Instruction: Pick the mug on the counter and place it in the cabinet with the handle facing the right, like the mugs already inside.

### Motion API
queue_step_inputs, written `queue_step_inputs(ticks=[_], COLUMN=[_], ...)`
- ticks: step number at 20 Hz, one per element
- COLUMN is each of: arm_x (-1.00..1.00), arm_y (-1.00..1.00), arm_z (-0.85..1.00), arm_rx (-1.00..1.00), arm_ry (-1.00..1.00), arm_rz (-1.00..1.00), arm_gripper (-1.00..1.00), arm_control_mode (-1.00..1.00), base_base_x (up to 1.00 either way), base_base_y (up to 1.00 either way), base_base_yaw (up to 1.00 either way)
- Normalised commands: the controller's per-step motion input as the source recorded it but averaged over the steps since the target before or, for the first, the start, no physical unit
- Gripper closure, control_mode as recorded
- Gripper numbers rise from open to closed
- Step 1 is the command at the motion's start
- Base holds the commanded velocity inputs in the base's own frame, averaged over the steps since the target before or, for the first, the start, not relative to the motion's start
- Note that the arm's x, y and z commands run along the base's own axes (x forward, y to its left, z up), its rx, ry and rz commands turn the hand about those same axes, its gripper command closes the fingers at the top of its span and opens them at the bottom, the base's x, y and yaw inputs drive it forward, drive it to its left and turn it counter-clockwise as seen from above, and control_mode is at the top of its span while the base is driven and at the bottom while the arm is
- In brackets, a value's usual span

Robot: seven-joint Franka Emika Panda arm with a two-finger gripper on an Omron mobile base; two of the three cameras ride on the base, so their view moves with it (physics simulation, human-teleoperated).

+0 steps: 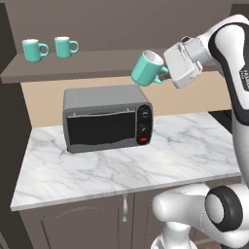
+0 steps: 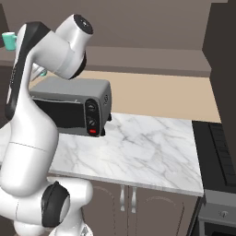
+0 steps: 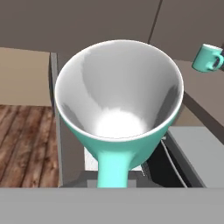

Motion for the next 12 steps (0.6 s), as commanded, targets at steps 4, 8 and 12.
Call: queue_step_inputs(ticks=[4, 8, 12], arm_x=[0.46, 0.46, 0.38], arm_y=[-0.19, -0.12, 0.00], arm_z=[0.00, 0.00, 0.04], arm_rx=[0.00, 0.00, 0.00], arm_ry=[0.00, 0.00, 0.00], arm_rz=[-0.01, -0.02, -0.02], arm_gripper=[1.00, 1.00, 1.00], arm_control_mode=[-1.00, -1.00, -1.00], base_base_x=[0.00, 0.00, 0.00], base_base_y=[0.00, 0.00, 0.00], base_base_yaw=[0.00, 0.00, 0.00])
